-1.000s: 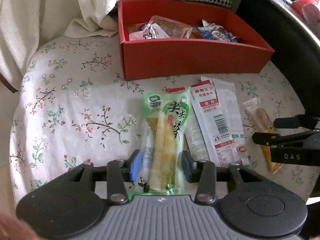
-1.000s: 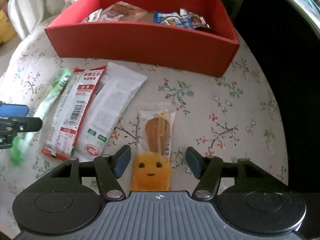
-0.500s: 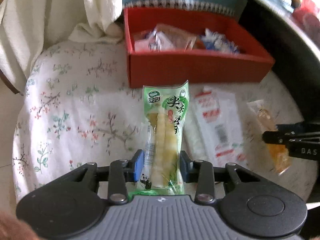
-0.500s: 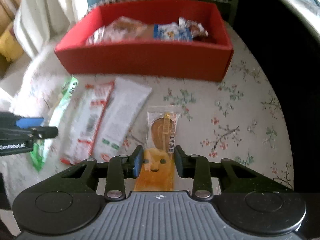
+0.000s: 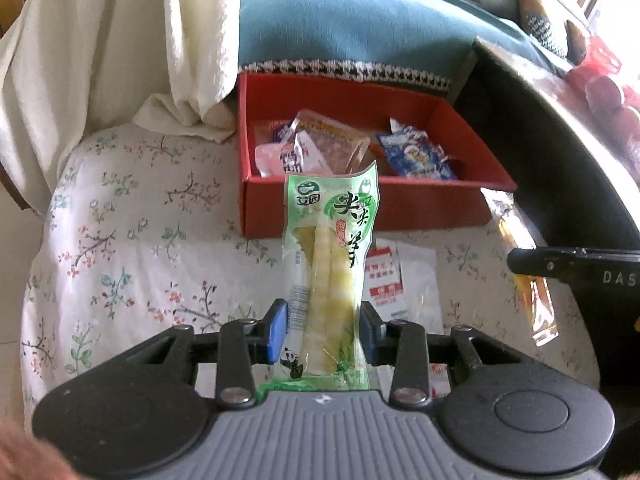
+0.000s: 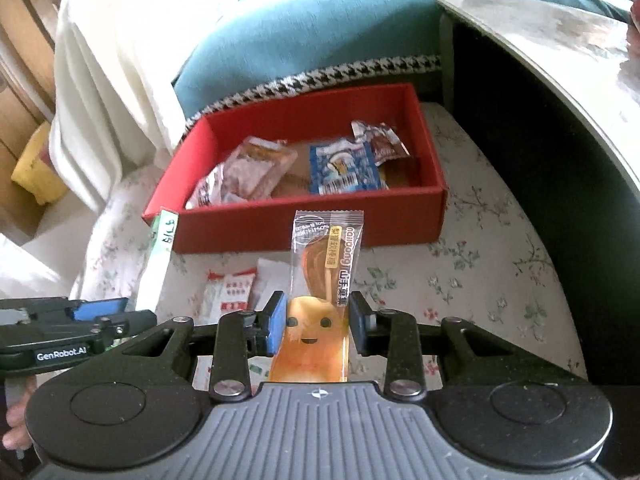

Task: Organize snacks
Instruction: 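Lift both held packets and carry them over the red box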

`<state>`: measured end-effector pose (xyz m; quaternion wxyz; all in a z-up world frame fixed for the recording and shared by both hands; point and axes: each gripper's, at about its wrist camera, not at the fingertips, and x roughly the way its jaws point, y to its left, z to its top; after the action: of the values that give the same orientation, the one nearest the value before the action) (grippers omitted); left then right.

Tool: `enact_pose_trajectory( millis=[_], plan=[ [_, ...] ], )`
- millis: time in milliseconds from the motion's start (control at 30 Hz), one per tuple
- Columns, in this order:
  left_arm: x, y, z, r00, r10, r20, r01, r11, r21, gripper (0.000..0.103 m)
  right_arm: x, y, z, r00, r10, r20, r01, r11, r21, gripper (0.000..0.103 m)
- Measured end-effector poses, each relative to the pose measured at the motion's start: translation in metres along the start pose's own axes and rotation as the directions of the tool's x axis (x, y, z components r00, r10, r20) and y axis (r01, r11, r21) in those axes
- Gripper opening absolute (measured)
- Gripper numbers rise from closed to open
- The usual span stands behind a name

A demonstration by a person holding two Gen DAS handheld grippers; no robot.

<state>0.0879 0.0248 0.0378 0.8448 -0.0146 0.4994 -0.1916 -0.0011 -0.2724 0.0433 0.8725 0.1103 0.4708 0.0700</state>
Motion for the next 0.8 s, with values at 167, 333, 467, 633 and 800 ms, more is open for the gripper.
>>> enact_pose_trajectory(
  millis=[167,333,467,633,800],
  plan=[
    [-0.005,-0.005,0.007,0.998,0.025,0.056,-0.026,0.999,0.019,0.031,-0.001,0.005,0.007,1.000,0.007,0.029,-0.007,1.000,-0.007,0.041],
    [-0.008,-0.008,0.015,0.995,0.032,0.098,-0.035,0.999,0.021,0.031,-0.003,0.009,0.015,0.998,0.011,0.066,-0.010,1.000,-0.008,0.041],
    [-0.011,-0.012,0.022,0.989,0.042,0.144,-0.045,0.999,0.019,0.031,-0.006,0.011,0.022,0.995,0.011,0.102,-0.010,1.000,-0.008,0.041],
    [-0.014,-0.014,0.031,0.982,0.050,0.181,-0.054,0.998,0.018,0.031,-0.005,0.015,0.030,0.992,0.009,0.129,-0.007,1.000,-0.017,0.041],
    [-0.013,-0.014,0.040,0.976,0.070,0.205,-0.075,0.997,0.017,0.031,-0.008,0.019,0.039,0.986,0.010,0.167,-0.006,1.000,-0.027,0.041]
  ],
)
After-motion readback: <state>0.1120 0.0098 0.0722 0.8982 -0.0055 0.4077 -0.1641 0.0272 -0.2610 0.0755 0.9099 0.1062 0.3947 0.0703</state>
